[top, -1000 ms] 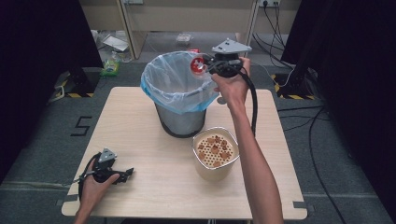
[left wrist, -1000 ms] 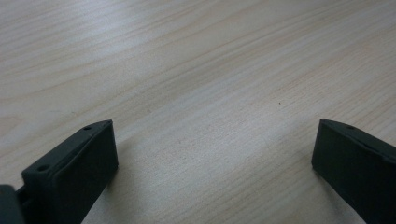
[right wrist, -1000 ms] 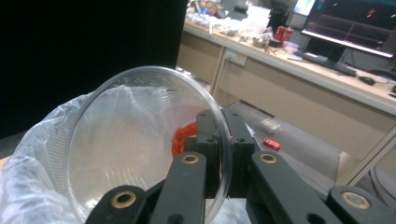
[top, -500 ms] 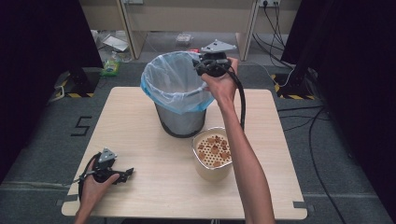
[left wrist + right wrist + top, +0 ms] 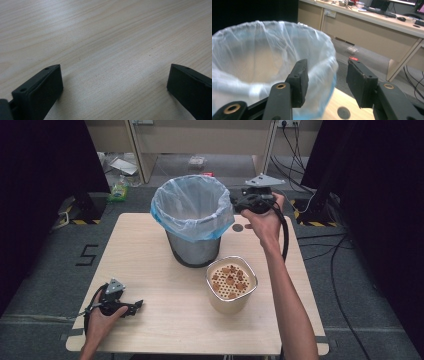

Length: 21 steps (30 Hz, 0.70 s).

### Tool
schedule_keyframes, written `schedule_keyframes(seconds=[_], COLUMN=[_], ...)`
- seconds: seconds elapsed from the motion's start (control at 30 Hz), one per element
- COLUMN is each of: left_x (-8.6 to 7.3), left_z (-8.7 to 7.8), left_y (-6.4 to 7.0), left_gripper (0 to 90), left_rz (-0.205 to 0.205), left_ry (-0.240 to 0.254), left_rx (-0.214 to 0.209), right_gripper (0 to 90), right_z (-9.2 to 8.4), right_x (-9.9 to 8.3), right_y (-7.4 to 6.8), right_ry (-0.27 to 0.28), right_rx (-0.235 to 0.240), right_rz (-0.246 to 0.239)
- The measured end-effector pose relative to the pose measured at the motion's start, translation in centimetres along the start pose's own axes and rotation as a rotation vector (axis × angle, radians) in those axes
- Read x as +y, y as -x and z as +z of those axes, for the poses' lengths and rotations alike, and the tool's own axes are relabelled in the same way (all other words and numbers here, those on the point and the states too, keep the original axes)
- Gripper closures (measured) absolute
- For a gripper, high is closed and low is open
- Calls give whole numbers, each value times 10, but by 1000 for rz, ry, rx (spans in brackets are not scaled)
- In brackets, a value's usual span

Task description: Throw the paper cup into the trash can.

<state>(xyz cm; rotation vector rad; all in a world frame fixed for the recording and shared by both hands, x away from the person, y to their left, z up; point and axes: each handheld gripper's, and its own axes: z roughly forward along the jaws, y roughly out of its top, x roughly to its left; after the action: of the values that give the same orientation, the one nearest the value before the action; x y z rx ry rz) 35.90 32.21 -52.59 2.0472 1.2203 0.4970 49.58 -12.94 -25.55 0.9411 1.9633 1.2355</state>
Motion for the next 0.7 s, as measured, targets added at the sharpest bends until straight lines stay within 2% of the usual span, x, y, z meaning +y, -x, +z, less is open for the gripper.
schedule_keyframes(seconds=[0.03, 0.13, 0.33, 0.57, 0.7], left_x=[0, 0, 0, 0, 0], left_z=[0, 0, 0, 0, 0], left_y=[0, 0, 0, 0, 0], left_gripper=[0, 0, 0, 0, 0], left_rz=[0, 0, 0, 0, 1], left_ry=[0, 0, 0, -1, -1], left_rx=[0, 0, 0, 0, 0], right_gripper=[508, 481, 445, 402, 390], right_z=[0, -15, -38, -55, -62], right_x=[0, -17, -42, -75, -97], right_y=[0, 10, 20, 24, 25], right_ry=[0, -14, -34, -62, -74], right_rx=[0, -15, -41, -66, -79], right_rz=[0, 10, 17, 5, 17])
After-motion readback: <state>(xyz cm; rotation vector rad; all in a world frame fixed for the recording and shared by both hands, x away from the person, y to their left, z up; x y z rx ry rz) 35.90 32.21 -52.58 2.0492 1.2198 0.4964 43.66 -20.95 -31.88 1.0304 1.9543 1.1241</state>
